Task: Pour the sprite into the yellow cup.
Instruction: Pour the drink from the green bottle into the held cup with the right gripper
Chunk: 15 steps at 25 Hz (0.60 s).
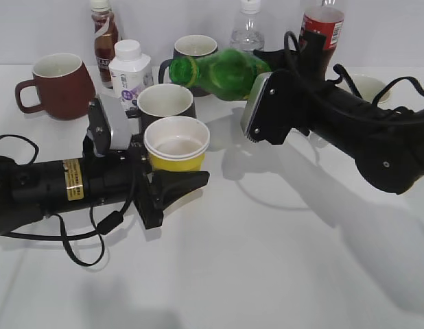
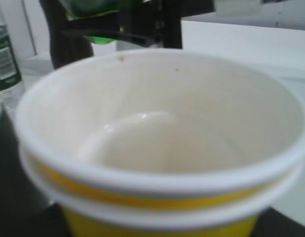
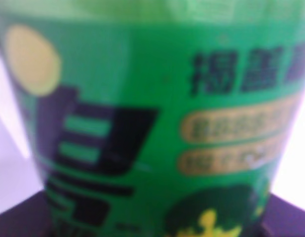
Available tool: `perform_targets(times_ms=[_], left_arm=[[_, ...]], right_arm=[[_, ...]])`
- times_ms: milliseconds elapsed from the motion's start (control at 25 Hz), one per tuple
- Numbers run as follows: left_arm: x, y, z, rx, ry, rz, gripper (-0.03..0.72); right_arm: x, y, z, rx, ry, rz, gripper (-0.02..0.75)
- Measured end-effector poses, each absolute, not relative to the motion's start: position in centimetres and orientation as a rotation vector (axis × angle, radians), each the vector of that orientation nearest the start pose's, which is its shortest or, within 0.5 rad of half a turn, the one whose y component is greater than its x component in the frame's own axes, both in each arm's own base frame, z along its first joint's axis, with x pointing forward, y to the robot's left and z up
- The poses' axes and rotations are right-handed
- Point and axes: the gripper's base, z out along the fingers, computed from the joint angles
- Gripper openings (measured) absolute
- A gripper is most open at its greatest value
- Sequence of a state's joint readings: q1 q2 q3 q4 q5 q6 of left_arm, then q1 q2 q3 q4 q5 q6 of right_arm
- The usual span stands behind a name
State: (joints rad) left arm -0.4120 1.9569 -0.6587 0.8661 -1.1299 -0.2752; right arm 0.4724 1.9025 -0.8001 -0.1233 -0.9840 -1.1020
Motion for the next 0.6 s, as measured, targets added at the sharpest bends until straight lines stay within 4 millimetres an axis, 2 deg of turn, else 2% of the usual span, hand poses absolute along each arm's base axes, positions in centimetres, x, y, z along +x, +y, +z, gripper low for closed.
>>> perform_targets(times_ms=[280,600], left_arm=[[26.2,-18.3,12.5,1.057,1.524,-0.855,0.4],[26.1,-17.1,12.2,1.013,1.551,-0.854,0.4]], right_arm=[[32.5,17.7,17.3,-1.299,0.987,-0.535,0.404],[32.5,17.7,17.3,-1.335,0.947,-0.585,0.404]])
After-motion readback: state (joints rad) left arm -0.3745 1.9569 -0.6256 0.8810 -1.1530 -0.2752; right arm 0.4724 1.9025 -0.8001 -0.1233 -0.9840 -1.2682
